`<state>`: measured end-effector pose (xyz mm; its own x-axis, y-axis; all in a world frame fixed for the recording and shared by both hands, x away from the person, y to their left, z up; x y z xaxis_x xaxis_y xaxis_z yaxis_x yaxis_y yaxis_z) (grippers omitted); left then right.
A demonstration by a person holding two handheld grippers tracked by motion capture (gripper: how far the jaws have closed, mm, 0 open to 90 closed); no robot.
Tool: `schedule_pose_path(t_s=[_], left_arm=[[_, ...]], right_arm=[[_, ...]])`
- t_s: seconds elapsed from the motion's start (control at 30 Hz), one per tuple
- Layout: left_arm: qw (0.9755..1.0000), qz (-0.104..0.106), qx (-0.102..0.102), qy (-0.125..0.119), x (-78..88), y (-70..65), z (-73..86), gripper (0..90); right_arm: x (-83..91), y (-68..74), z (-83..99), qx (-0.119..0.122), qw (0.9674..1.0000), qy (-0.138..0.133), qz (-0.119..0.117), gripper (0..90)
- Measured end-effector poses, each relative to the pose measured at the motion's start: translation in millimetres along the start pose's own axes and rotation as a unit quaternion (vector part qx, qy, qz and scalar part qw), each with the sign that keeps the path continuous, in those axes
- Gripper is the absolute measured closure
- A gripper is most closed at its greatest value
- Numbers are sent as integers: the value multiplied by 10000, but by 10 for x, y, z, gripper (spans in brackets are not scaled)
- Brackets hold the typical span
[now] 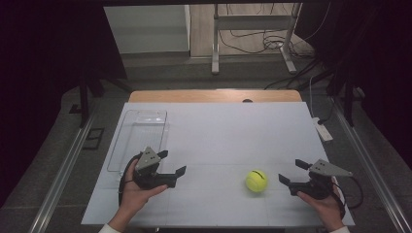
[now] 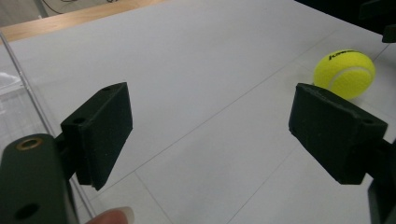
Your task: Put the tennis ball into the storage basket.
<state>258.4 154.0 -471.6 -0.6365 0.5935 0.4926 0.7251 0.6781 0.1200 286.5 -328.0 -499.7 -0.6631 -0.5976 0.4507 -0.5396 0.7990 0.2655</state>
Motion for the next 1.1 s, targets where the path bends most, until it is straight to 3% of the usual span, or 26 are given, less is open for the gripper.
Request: schedule_pose_path(t_s=[1.1], left_arm=[[9994, 332, -125, -20, -194, -72, -203, 146]], right_arm=[[-7, -9, 2, 14, 10000, 15, 38, 115]])
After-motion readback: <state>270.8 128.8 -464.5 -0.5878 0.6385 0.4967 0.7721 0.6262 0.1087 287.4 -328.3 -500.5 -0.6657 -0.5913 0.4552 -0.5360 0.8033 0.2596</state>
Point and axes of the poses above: each handheld gripper's, and its own axes: x roughly backward along the jaws, z roughly out of its underside, y roughly to its left, the point moved 1 cm from there along -x, roughly forward along the jaws, and after that the axes turned 15 degrees about -x, right-handed, at the moved point
